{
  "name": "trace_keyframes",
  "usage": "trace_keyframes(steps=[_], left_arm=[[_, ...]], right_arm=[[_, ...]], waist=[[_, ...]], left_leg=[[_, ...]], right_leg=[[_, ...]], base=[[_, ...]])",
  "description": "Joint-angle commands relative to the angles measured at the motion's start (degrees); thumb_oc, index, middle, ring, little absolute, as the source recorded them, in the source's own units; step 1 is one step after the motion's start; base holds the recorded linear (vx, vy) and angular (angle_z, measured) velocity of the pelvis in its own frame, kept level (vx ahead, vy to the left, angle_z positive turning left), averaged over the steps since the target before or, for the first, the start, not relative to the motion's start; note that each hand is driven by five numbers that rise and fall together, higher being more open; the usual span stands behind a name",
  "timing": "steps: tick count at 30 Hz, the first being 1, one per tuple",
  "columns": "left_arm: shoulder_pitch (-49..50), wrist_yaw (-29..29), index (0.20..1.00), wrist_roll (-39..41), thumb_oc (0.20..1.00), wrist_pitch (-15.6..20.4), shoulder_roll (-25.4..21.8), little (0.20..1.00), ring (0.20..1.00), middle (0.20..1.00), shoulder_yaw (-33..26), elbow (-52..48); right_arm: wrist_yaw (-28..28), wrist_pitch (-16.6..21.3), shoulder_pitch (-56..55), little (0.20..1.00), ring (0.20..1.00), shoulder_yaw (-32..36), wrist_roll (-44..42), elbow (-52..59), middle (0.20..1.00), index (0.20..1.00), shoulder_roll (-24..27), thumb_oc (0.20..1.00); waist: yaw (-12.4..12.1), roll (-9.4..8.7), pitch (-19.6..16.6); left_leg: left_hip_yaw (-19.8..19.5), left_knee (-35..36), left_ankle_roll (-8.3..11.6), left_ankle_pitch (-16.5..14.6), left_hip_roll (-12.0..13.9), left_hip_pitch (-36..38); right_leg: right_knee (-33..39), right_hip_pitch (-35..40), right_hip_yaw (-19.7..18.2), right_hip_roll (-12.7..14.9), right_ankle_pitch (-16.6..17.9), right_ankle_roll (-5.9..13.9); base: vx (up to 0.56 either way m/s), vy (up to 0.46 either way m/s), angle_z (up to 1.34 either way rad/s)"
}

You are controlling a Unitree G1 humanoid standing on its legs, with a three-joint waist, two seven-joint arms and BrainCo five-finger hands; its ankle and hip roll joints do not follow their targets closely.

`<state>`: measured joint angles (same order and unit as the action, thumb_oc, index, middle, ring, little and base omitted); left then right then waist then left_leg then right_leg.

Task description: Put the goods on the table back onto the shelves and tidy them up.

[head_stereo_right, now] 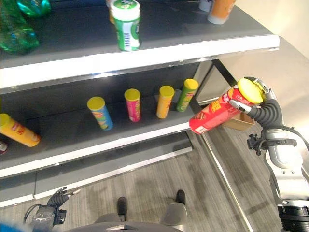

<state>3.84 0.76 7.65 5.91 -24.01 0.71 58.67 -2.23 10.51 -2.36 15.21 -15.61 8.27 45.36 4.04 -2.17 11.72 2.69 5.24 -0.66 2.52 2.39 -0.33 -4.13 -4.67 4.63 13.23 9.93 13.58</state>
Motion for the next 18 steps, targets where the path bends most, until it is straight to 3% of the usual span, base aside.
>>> trace_keyframes(steps=[1, 5, 6, 11, 13, 15, 16, 18], left_arm=[[2.18, -1.03, 1.0, -0.99, 1.0, 0.06, -0.77, 1.0, 1.0, 1.0, -0.77, 0.87], [2.6, -1.58, 1.0, -0.47, 1.0, -0.2, 0.73, 1.0, 1.0, 1.0, -1.33, 1.19], [2.94, -1.5, 1.0, 0.03, 1.0, 0.04, 1.77, 1.0, 1.0, 1.0, -1.85, 1.09], [2.12, -1.08, 1.0, 1.86, 1.0, 0.45, 2.92, 1.0, 1.0, 1.0, -1.73, -2.31], [1.63, -1.02, 1.0, 2.26, 1.0, 0.66, 2.82, 1.0, 1.0, 1.0, -1.1, -3.61], [0.54, 0.05, 1.0, 2.27, 1.0, 0.95, 2.66, 1.0, 1.0, 1.0, -0.76, -2.52], [0.55, 0.06, 1.0, 2.27, 1.0, 0.97, 2.72, 1.0, 1.0, 1.0, -0.83, -2.49], [-0.31, 0.85, 1.0, 2.19, 1.0, 0.95, 2.35, 1.0, 1.0, 1.0, -0.72, -1.34]], right_arm=[[1.93, 4.36, 6.74, 0.2, 0.2, 2.18, -2.38, 4.49, 0.2, 0.2, 4.51, 0.2], [4.8, 3.76, 7.55, 0.2, 0.2, -1.59, -2.3, 6.79, 0.2, 0.2, 3.95, 0.2], [6.2, 3.57, 8.6, 0.2, 0.2, -5.41, -1.57, 7.3, 0.2, 0.2, 4.25, 0.2], [8.65, 2.63, 10.13, 0.2, 0.2, -12.84, 3.89, 8.25, 0.2, 0.2, 8.51, 0.2], [8.84, 2.52, 11.33, 0.2, 0.2, -15.22, 4.89, 7.83, 0.2, 0.2, 10.06, 0.2], [9.14, 2.4, 14.05, 0.2, 0.2, -19.34, 5.37, 7.1, 0.2, 0.2, 11.49, 0.2], [9.11, 2.45, 14.26, 0.2, 0.2, -19.55, 5.37, 6.98, 0.2, 0.2, 11.53, 0.2], [8.79, 2.51, 14.97, 0.2, 0.2, -21.41, 5.46, 5.56, 0.2, 0.2, 12.25, 0.2]], waist=[[-2.3, -0.01, -2.07], [-3.45, -1.57, -2.52], [-3.85, -2.08, -2.59], [-4.26, -2.51, -0.72], [-4.27, -2.34, 0.05], [-4.2, -2.59, -0.1], [-4.04, -2.53, -0.1], [-3.49, -2.5, -0.52]], left_leg=[[2.31, -0.91, 3.42, -4.68, 0.65, -0.55], [2.46, -1.98, 3.07, -5.06, -1.1, -1.08], [1.84, -2.91, 2.94, -5.38, -1.77, -1.22], [-0.03, -11.1, 3.55, -7.46, -2.65, -5.04], [-0.17, -12.35, 4.48, -7.23, -1.61, -6.46], [-1.26, -11.58, 5.44, -5.9, 3.04, -6.96], [-1.35, -11.5, 5.48, -5.89, 3.08, -6.92], [-1.84, -10.08, 6.07, -2.41, 8.97, -6.88]], right_leg=[[-6.48, 0.15, 0.2, -8.28, -16.71, -5.51], [-2.2, 2.42, -0.62, -11.29, -17.06, -7.77], [1.32, 3.2, -2.62, -12.15, -15.74, -7.67], [4.78, 4.23, -3.3, -11.55, -14.67, -8.38], [4.83, 4.24, -2.55, -10.68, -14.77, -8.33], [4.35, 3.15, -1.79, -8.19, -15.07, -7.97], [4.27, 3.16, -1.69, -8.23, -15.16, -8.0], [3.61, 1.8, -0.85, -6.17, -15.93, -7.64]], base=[[-0.1, 0.089, -0.12], [-0.05, -0.01, -0.15], [-0.01, -0.052, -0.09], [-0.07, 0.005, 0.13], [-0.08, 0.131, 0.46], [-0.05, 0.189, 0.4], [-0.03, 0.15, 0.03], [0.02, 0.253, 0.14]])
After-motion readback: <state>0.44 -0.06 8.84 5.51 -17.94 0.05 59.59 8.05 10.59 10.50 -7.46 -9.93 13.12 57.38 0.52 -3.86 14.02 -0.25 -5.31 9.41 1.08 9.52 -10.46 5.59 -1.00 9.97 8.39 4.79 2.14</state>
